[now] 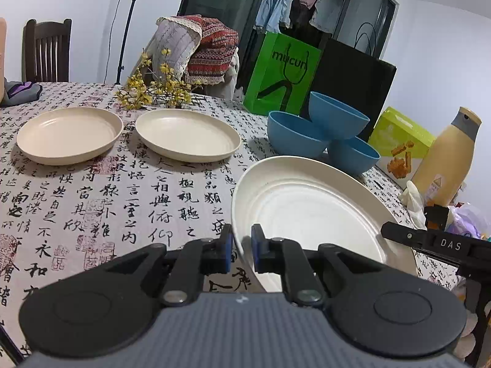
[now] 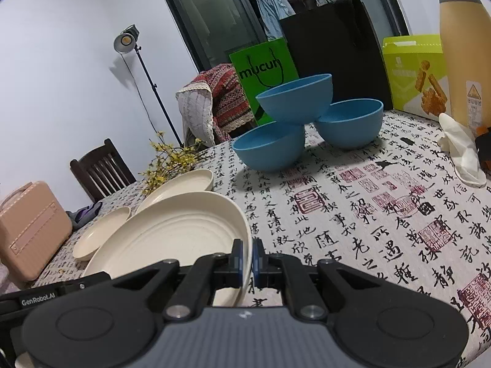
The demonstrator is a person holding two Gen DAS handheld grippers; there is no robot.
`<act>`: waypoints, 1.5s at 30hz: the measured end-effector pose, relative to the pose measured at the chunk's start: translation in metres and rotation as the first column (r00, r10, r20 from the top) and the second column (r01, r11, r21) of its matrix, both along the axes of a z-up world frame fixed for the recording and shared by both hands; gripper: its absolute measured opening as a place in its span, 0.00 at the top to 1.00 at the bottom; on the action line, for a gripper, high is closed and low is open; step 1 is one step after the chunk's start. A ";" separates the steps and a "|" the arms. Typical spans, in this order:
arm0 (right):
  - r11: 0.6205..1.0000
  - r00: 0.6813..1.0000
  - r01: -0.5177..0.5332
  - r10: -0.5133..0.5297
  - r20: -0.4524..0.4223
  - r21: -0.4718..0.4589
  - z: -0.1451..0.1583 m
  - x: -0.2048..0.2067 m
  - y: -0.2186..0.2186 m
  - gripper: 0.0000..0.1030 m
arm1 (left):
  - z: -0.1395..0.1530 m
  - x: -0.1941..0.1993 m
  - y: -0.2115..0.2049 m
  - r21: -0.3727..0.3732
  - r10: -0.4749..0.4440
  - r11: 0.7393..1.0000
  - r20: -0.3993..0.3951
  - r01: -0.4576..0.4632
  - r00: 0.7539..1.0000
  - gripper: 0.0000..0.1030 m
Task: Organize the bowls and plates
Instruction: 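Carry the held cream plate with both grippers away from the other plates, then lower the cream plate with both grippers onto the tablecloth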
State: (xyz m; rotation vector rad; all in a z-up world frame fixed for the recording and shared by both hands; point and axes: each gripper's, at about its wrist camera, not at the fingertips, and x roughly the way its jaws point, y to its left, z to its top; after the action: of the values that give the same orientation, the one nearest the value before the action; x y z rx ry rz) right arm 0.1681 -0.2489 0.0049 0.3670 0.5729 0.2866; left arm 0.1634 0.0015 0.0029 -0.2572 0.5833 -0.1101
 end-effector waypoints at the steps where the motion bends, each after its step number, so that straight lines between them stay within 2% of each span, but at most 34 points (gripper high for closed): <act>1: 1.000 1.000 0.001 -0.001 -0.004 0.001 -0.001 0.001 -0.001 0.94 | -0.001 0.001 -0.001 0.001 -0.002 1.000 -0.003 0.002 1.000 0.88; 24: 1.000 0.997 0.002 -0.002 -0.083 -0.005 -0.030 0.020 -0.008 0.94 | -0.024 0.020 -0.010 0.016 -0.015 1.000 -0.080 0.017 0.997 0.88; 45: 1.000 0.994 -0.011 0.010 -0.113 -0.012 -0.042 0.030 -0.005 0.94 | -0.040 0.031 -0.007 0.010 -0.013 1.000 -0.131 0.015 0.991 0.87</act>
State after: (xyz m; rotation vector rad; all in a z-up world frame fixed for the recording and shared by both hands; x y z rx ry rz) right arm 0.1977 -0.2537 -0.0370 0.3692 0.6874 0.2735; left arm 0.1941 -0.0058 -0.0366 -0.2505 0.7164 -0.1041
